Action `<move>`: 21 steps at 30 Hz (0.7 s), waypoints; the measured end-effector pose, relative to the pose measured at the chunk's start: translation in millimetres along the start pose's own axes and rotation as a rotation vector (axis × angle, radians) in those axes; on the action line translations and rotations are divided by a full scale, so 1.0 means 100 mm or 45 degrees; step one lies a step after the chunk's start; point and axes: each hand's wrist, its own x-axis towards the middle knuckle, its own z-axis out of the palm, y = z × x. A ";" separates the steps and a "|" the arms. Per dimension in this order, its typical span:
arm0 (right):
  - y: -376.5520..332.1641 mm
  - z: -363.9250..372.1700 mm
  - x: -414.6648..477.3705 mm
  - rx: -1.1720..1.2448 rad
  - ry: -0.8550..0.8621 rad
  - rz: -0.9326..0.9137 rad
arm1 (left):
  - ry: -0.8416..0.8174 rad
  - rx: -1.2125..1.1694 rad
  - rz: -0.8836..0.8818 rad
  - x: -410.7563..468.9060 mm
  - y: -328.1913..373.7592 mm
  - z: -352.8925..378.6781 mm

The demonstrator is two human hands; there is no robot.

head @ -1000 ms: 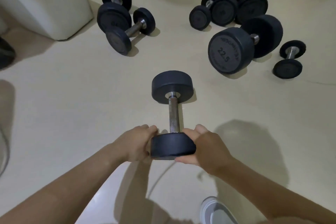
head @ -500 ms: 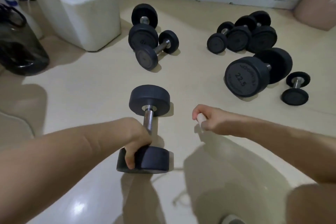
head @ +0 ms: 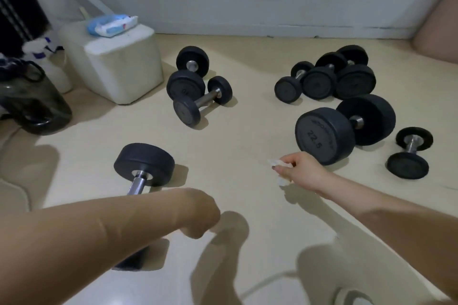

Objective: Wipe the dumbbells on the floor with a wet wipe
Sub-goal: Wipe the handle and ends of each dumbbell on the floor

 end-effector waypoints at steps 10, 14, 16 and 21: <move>1.12 -1.04 0.65 0.414 0.620 0.165 | 0.628 -0.677 -0.192 1.10 0.65 -1.34; 1.61 -1.28 0.94 0.410 0.669 0.217 | 0.676 -0.829 -0.219 1.42 0.83 -1.42; 1.74 -1.30 1.04 0.373 0.654 0.156 | 0.698 -0.888 -0.244 1.54 0.85 -1.49; 1.92 -1.28 1.26 -0.028 0.478 0.105 | 0.816 -0.960 -0.297 1.77 0.79 -1.81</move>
